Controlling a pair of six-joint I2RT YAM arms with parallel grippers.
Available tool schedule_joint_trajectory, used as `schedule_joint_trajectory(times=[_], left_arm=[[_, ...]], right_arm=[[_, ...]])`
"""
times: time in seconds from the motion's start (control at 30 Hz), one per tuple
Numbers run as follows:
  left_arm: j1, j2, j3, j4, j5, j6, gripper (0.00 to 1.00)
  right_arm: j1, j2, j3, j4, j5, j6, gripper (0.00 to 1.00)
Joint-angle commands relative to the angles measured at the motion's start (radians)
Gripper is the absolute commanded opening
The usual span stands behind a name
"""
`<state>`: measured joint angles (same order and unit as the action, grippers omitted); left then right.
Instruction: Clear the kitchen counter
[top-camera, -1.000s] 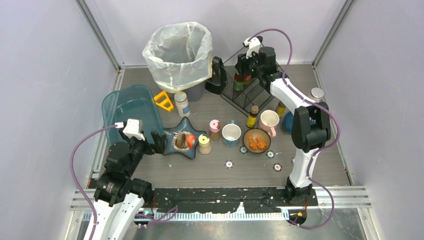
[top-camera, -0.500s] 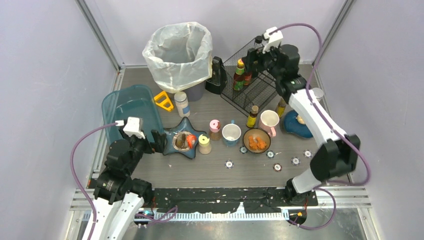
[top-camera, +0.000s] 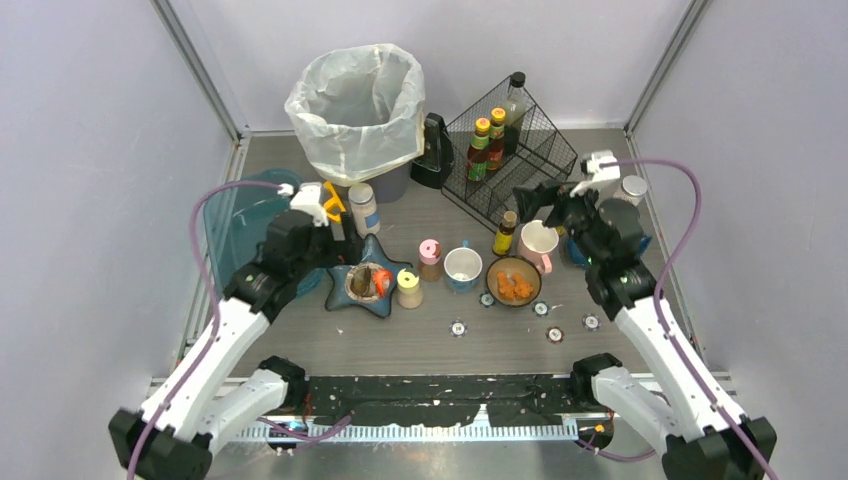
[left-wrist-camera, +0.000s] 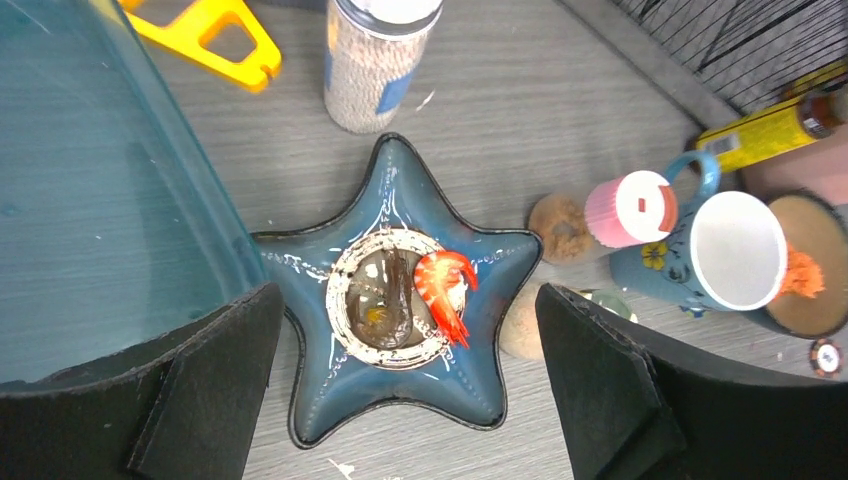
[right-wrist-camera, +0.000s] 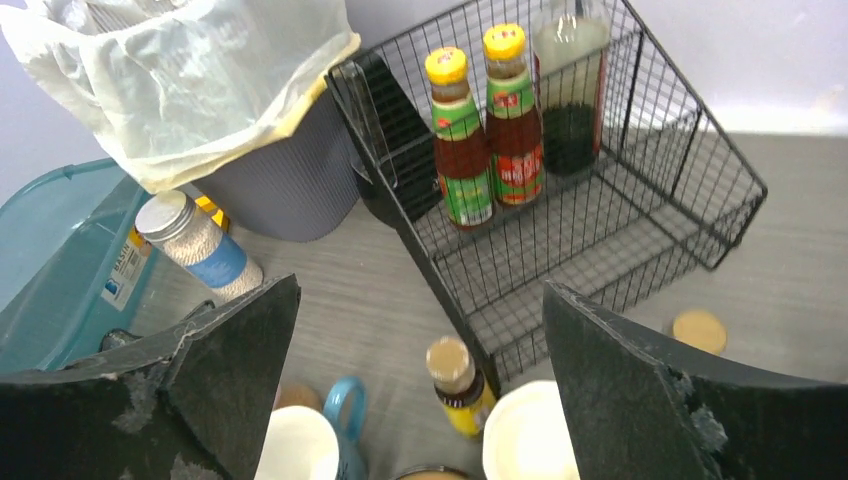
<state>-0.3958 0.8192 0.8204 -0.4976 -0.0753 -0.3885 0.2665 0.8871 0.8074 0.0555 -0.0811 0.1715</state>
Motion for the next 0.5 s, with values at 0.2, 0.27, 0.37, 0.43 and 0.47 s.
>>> schedule_joint_trajectory(times=[0.2,0.27,0.37,0.43,0.47], left_arm=[[-0.105,0.244,-0.092,0.498,-0.259,-0.028,0.97],[-0.107,0.308,-0.11,0.591,-0.292,-0.021,0.94],[-0.107,0.405,-0.113,0.701,-0.359,-0.012,0.94],[-0.107,0.472,-0.093,0.751,-0.384,-0.009,0.95],[-0.107,0.506,-0.081,0.763,-0.399,-0.014,0.95]], right_arm=[[0.0,-0.317,-0.254,0.138,0.075,0.131,0.97],[0.001,-0.344,-0.269,0.141,0.075,0.131,0.97],[0.0,-0.352,-0.278,0.15,0.067,0.134,0.97],[0.0,-0.35,-0.281,0.156,0.061,0.136,0.97],[0.001,-0.349,-0.283,0.158,0.06,0.137,0.97]])
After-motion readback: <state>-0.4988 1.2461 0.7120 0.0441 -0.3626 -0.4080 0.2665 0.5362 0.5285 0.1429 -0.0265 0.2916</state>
